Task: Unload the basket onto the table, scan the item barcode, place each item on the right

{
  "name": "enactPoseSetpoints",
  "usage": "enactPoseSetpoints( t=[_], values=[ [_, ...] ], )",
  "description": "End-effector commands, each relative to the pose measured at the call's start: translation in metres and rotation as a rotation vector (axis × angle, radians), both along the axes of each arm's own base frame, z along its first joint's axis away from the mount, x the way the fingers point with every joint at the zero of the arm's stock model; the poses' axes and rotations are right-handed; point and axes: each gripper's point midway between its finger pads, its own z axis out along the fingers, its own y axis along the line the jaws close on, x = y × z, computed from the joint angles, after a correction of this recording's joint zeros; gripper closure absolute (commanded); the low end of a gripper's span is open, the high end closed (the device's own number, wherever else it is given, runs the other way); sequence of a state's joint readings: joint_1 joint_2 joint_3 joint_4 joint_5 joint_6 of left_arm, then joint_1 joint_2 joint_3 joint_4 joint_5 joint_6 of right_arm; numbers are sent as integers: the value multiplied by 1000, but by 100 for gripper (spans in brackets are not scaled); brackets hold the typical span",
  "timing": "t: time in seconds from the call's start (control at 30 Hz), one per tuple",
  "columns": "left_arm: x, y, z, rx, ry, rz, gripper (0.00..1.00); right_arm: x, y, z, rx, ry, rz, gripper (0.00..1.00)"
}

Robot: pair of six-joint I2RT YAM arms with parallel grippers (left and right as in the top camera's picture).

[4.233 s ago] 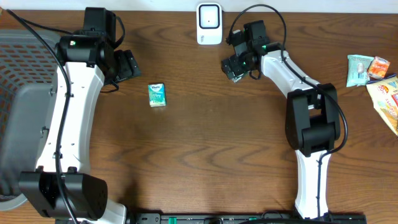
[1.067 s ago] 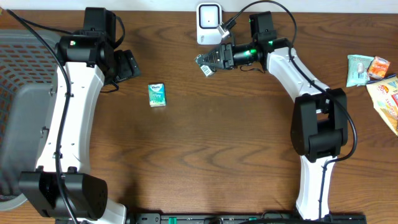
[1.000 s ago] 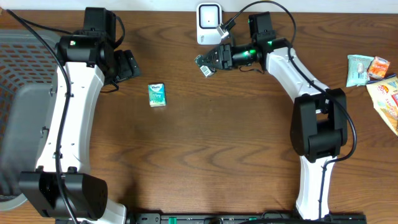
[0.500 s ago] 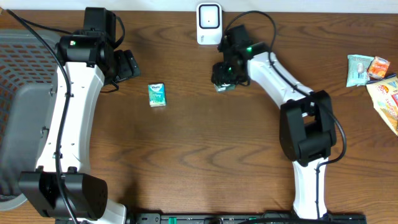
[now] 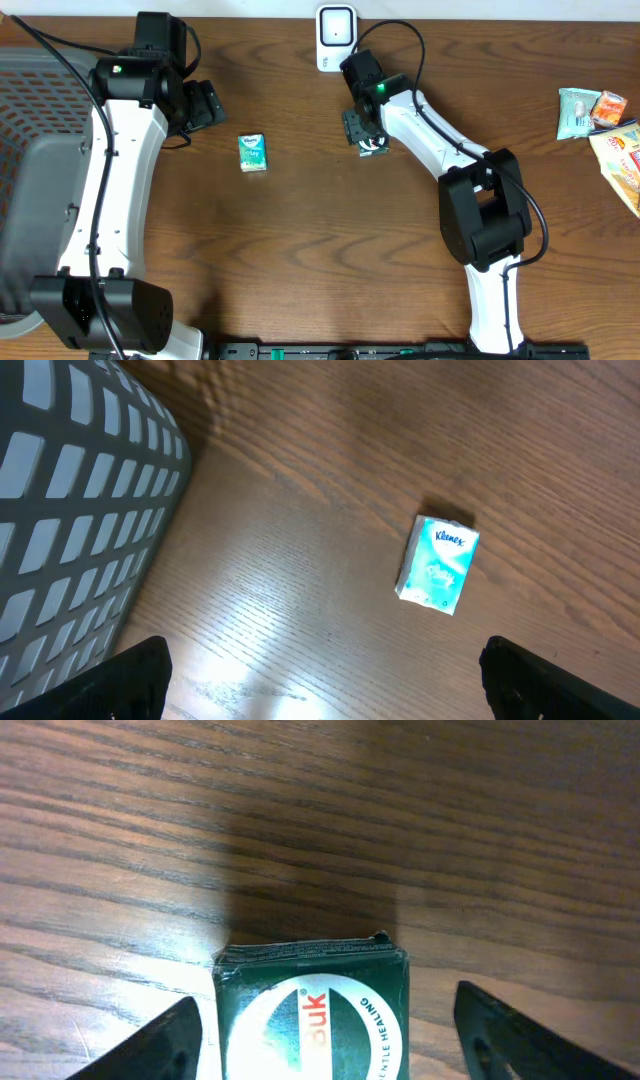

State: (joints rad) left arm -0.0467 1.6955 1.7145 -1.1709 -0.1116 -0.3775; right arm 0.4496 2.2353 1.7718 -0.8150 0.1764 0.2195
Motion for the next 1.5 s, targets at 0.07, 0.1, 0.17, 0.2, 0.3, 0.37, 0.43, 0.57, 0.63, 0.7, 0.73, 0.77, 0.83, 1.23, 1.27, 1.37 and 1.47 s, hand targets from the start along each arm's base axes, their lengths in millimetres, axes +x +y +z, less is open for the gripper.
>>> enactPoseSetpoints(
  t=[0.07,0.1,0.17,0.2,0.3,0.37,0.43,0.57,0.63,0.7,0.73,0.77,0.83,1.23,1.27,1.37,1.47],
  values=[
    [0,4,-1,16,5,6,2,1,0,14,16,-25,-19,20],
    [0,4,-1,16,5,6,2,1,1,14,20,-22,-17,18],
    [0,4,-1,16,5,6,2,2,-1,14,18,-23,-16,16],
    [0,4,-1,16,5,6,2,4,-2,14,19,-27,-17,14],
    [0,4,-1,16,5,6,2,6,-2,14,56,-20,-21,12],
    [0,4,-1,16,5,6,2,3,5,13,127,14,11,12],
    [0,4,-1,16,5,6,2,-4,19,13,222,62,91,12],
    [0,4,-1,16,5,6,2,-11,30,15,317,106,156,17],
    [0,4,-1,16,5,6,2,-9,26,15,306,101,148,23],
    [0,4,-1,16,5,6,2,-10,22,14,298,108,112,34],
    [0,4,-1,16,5,6,2,-10,22,14,301,112,100,36],
    [0,4,-1,16,5,6,2,-11,23,13,304,116,88,39],
    [0,4,-1,16,5,6,2,-12,23,13,302,120,89,44],
    [0,4,-1,16,5,6,2,-44,35,8,267,218,189,56],
    [0,4,-1,16,5,6,2,-47,36,9,264,224,192,58],
    [0,4,-1,16,5,6,2,-52,37,16,264,228,196,62],
    [0,4,-1,16,5,6,2,-53,37,33,271,207,200,62]
  ],
)
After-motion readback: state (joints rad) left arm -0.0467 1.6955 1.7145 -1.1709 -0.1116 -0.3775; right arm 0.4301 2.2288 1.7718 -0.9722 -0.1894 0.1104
